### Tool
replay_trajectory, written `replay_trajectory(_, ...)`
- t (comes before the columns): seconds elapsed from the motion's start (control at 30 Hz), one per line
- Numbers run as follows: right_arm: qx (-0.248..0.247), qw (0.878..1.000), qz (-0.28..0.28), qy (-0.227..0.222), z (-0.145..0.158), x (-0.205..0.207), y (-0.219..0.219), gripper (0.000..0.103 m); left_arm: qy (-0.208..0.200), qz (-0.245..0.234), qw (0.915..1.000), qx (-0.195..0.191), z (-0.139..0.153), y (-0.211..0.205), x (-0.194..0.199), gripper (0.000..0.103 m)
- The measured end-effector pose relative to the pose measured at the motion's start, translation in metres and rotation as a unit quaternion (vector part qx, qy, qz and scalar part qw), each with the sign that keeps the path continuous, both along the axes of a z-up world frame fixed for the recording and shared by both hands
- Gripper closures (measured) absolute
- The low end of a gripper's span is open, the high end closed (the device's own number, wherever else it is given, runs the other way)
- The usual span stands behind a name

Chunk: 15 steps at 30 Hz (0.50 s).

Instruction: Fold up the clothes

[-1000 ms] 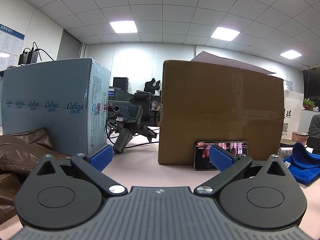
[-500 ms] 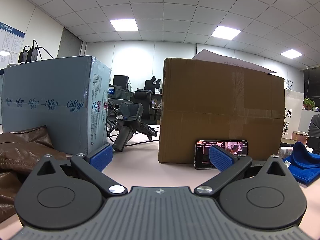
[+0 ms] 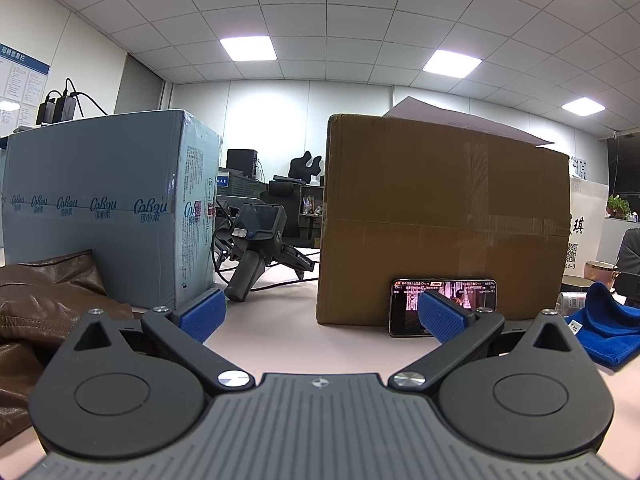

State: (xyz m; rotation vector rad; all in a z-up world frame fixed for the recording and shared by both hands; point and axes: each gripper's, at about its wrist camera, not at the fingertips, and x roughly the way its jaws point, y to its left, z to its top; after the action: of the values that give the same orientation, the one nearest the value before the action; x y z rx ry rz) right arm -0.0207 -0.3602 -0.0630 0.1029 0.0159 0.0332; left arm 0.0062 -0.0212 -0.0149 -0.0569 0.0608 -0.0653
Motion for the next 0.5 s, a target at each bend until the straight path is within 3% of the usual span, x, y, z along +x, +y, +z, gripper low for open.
replay_trajectory(0.5,0.0,1.0,0.001,0.002,0.0005,0.0011,-0.0008,0.0,0.002,0.0,1.0,0.0,0.0005,0.0004,0.0012,0.0)
